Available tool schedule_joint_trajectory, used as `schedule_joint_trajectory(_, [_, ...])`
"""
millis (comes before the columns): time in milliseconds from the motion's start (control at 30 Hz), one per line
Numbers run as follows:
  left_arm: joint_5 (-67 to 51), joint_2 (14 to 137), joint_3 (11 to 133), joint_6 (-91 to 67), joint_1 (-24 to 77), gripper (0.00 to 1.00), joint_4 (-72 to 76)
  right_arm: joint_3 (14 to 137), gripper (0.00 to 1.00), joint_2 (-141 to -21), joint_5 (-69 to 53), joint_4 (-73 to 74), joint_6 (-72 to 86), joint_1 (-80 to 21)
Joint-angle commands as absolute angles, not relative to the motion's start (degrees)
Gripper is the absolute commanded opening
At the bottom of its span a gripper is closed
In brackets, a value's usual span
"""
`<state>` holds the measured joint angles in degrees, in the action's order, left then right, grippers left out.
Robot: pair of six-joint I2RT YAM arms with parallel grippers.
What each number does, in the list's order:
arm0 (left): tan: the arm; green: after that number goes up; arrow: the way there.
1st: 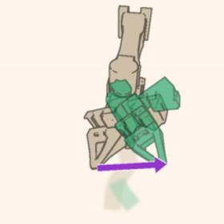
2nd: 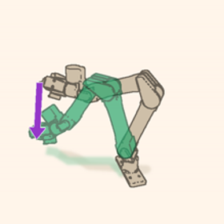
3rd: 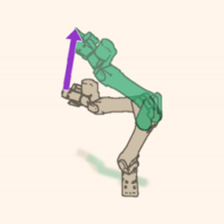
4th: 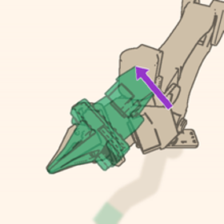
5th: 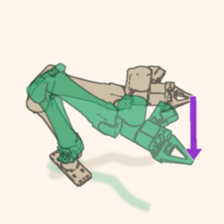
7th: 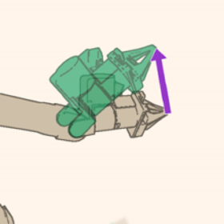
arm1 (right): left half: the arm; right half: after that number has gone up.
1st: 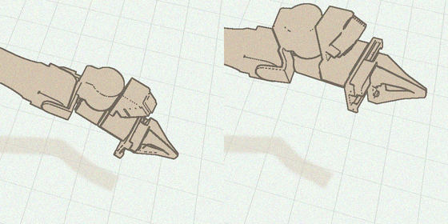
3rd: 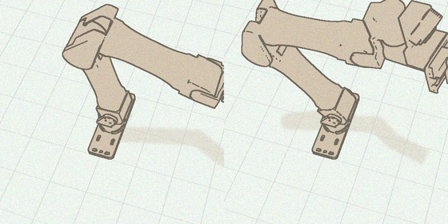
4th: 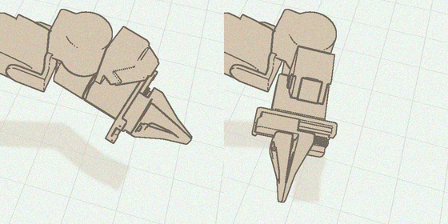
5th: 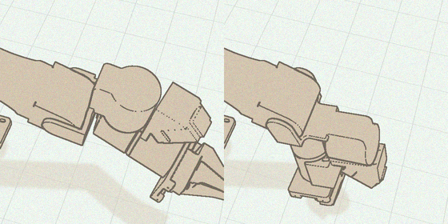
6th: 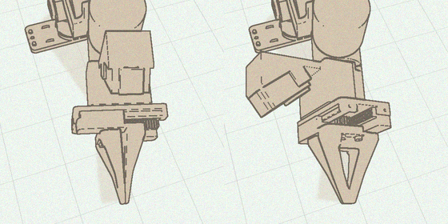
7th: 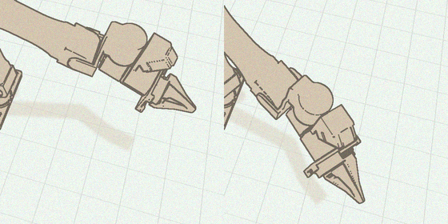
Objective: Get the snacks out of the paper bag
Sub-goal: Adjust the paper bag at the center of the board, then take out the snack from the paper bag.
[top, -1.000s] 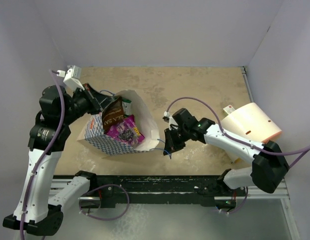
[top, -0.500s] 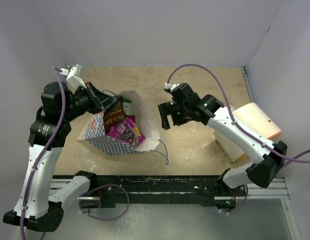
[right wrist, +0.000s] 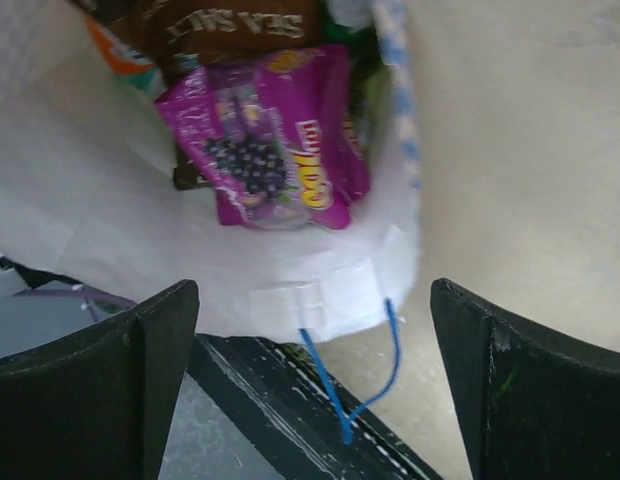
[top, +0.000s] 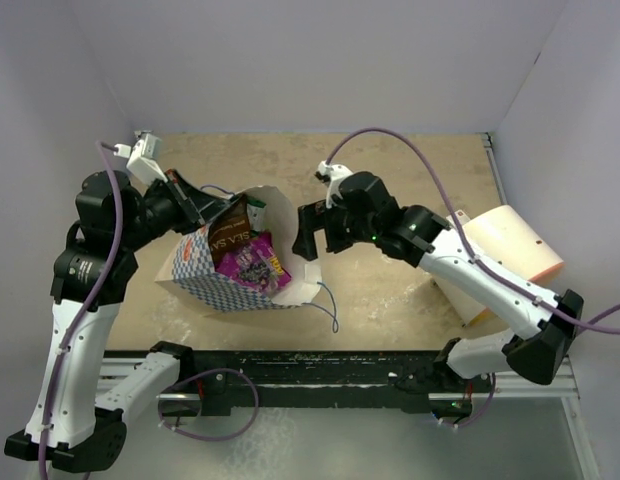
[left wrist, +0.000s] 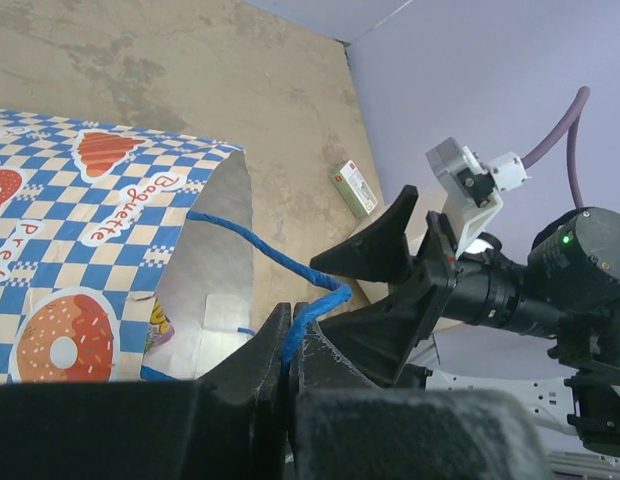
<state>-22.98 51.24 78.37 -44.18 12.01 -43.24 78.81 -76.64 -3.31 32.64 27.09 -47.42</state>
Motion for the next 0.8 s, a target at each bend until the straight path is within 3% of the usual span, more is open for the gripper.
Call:
schedule_joint_trajectory(0, [-25.6,50.3,80.1,-45.0,12.0,0.0,-43.3,80.0,1.0,-80.3,-6.7,24.1,27.9,-52.3])
schedule_joint_trajectory(267, [-25.1,51.3,80.2,-45.8,12.0,0.0,-46.4,76.6,0.79,-89.4,-5.4,9.3,27.1,-56.9])
schedule_joint_trajectory(500, [-24.3,48.9,79.6,-46.1,12.0,0.0,-48.9,72.1,0.9,-93.3,4.4,-3.4,26.2,-57.3])
schedule_joint_trajectory(667, [-24.5,49.0,80.0,-46.6,12.0,0.0,-49.9,70.9,0.93,-95.9,7.3,-12.2,28.1,-57.3])
schedule_joint_trajectory(767, [-24.3,48.7,81.4,-46.3,12.0,0.0,-50.5,74.0,0.92,-98.3,6.0,-8.0,29.5,-57.3])
